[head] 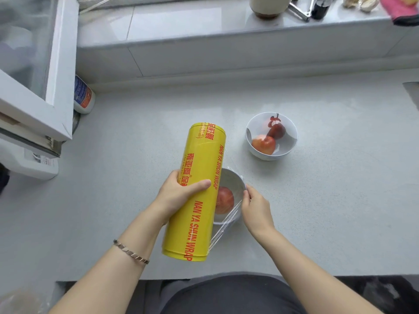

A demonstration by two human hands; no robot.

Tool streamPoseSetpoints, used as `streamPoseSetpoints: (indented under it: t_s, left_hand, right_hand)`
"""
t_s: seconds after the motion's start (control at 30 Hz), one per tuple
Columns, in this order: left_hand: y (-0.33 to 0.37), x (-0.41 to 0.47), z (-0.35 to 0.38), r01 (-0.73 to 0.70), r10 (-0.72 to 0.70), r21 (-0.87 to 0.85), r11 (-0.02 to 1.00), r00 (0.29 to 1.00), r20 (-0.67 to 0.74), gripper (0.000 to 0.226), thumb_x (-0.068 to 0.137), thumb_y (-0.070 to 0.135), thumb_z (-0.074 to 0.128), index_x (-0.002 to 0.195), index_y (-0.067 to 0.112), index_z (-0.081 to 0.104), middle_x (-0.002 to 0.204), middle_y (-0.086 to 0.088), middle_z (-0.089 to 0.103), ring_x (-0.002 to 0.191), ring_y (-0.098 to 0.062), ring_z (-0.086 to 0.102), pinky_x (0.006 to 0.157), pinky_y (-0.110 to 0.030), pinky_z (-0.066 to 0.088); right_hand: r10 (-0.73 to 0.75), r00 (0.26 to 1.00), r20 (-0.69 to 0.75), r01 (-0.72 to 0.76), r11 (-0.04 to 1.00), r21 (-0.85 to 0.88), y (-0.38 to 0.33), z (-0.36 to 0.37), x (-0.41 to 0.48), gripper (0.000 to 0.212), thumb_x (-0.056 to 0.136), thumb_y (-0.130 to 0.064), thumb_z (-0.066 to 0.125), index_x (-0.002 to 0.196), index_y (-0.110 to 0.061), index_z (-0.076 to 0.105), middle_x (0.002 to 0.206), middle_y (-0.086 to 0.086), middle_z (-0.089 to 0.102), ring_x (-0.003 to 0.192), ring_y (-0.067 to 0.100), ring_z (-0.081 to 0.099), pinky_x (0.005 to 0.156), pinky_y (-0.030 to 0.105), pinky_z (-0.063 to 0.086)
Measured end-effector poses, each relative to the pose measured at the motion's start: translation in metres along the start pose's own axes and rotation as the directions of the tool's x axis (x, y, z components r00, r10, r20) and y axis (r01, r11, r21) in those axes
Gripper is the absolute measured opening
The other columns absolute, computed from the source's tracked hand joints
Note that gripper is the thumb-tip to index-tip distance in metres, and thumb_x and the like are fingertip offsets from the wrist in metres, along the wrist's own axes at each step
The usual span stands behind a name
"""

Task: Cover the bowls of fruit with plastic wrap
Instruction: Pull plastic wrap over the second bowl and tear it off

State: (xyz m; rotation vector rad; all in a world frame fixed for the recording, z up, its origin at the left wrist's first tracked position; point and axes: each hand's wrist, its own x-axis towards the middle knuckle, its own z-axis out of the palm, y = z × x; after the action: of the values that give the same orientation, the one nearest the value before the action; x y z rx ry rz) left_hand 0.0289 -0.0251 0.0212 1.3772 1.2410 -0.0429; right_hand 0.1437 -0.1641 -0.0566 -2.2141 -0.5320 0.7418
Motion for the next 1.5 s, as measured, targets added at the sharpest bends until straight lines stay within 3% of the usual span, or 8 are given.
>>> streamPoseSetpoints:
  t_s: [0.13, 0.37, 0.5, 0.67, 0.87, 1.2, 1.43, 1.5]
  left_hand:
    - [-0.004, 0.000, -0.002, -0.012, 0.055, 0.220, 0.975, 0.980, -0.192, 0.089, 0.055, 0.053, 0.082, 0.127, 0.023, 0.038, 0.112, 0.001, 0.060, 0.098, -0.022, 0.061, 0.087, -0.045, 0.052]
    - [-0.026, -0.009, -0.004, 0.191, 0.022, 0.474, 0.859, 0.913, -0.407, 0.107, 0.062, 0.067, 0.069, 0.140, 0.018, 0.015, 0.130, -0.015, 0.047, 0.117, -0.035, 0.048, 0.093, -0.046, 0.043]
    - [-0.032, -0.009, -0.008, 0.136, -0.034, 0.346, 0.928, 0.958, -0.285, 0.099, 0.074, 0.055, 0.065, 0.145, 0.019, 0.008, 0.137, -0.016, 0.036, 0.123, -0.034, 0.042, 0.099, -0.047, 0.039]
    - [-0.043, 0.013, -0.029, 0.149, -0.144, 0.063, 0.987, 0.986, -0.079, 0.087, 0.043, 0.058, 0.072, 0.120, 0.025, 0.047, 0.122, -0.009, 0.056, 0.106, -0.028, 0.059, 0.090, -0.051, 0.051]
    - [-0.044, 0.013, -0.025, 0.129, -0.134, -0.075, 0.989, 0.988, -0.071, 0.076, 0.068, 0.035, 0.080, 0.124, 0.016, 0.031, 0.114, -0.007, 0.057, 0.091, -0.020, 0.062, 0.075, -0.037, 0.052]
    - [-0.059, 0.015, -0.013, 0.214, -0.101, 0.293, 0.932, 0.928, -0.358, 0.110, 0.062, 0.062, 0.072, 0.143, 0.030, 0.006, 0.136, -0.015, 0.045, 0.120, -0.036, 0.048, 0.099, -0.047, 0.042]
    - [-0.068, 0.002, 0.001, 0.240, -0.032, 0.529, 0.814, 0.928, -0.371, 0.118, 0.066, 0.073, 0.058, 0.144, 0.024, -0.015, 0.135, -0.021, 0.033, 0.122, -0.037, 0.042, 0.095, -0.045, 0.042]
    - [-0.067, 0.006, -0.001, 0.131, 0.115, 0.624, 0.771, 0.934, -0.338, 0.111, 0.072, 0.070, 0.056, 0.144, 0.026, -0.016, 0.144, -0.017, 0.016, 0.133, -0.035, 0.026, 0.105, -0.045, 0.032]
  right_hand:
    - [0.022, 1.000, -0.013, -0.022, 0.999, -0.045, -0.001, 0.003, 0.003, 0.024, 0.095, -0.009, 0.036, 0.098, -0.003, 0.059, 0.090, 0.020, 0.065, 0.083, 0.035, 0.056, 0.062, 0.030, 0.026]
    - [0.031, 0.999, -0.022, -0.032, 0.998, -0.050, -0.002, -0.001, -0.003, 0.023, 0.095, -0.009, 0.034, 0.094, -0.006, 0.057, 0.075, 0.006, 0.054, 0.070, 0.024, 0.046, 0.061, 0.029, 0.027]
    - [0.018, 1.000, -0.006, -0.019, 0.997, -0.070, 0.002, -0.008, -0.001, 0.027, 0.095, -0.009, 0.035, 0.108, -0.007, 0.059, 0.084, 0.013, 0.062, 0.073, 0.024, 0.048, 0.060, 0.027, 0.024]
    - [0.026, 1.000, -0.009, -0.027, 0.996, -0.088, 0.003, -0.014, 0.004, 0.029, 0.095, -0.009, 0.036, 0.112, -0.008, 0.060, 0.088, 0.016, 0.064, 0.074, 0.025, 0.047, 0.062, 0.028, 0.028]
    - [0.013, 1.000, 0.013, -0.012, 0.995, -0.094, 0.005, -0.018, 0.005, 0.028, 0.095, -0.011, 0.037, 0.112, -0.010, 0.060, 0.089, 0.017, 0.065, 0.079, 0.030, 0.053, 0.066, 0.030, 0.034]
    - [0.020, 1.000, 0.017, -0.017, 0.986, -0.164, 0.012, -0.030, -0.001, 0.029, 0.096, -0.011, 0.034, 0.115, -0.010, 0.056, 0.092, 0.016, 0.064, 0.078, 0.028, 0.053, 0.068, 0.031, 0.036]
    - [0.067, 0.995, 0.068, -0.052, 0.978, -0.200, 0.020, -0.048, -0.004, 0.029, 0.094, -0.008, 0.040, 0.117, -0.009, 0.057, 0.101, 0.015, 0.066, 0.092, 0.031, 0.057, 0.074, 0.030, 0.037]
    - [0.007, 1.000, 0.028, -0.001, 0.975, -0.221, 0.011, -0.047, 0.000, 0.033, 0.090, 0.000, 0.043, 0.120, -0.006, 0.055, 0.113, 0.014, 0.061, 0.107, 0.029, 0.054, 0.088, 0.029, 0.038]
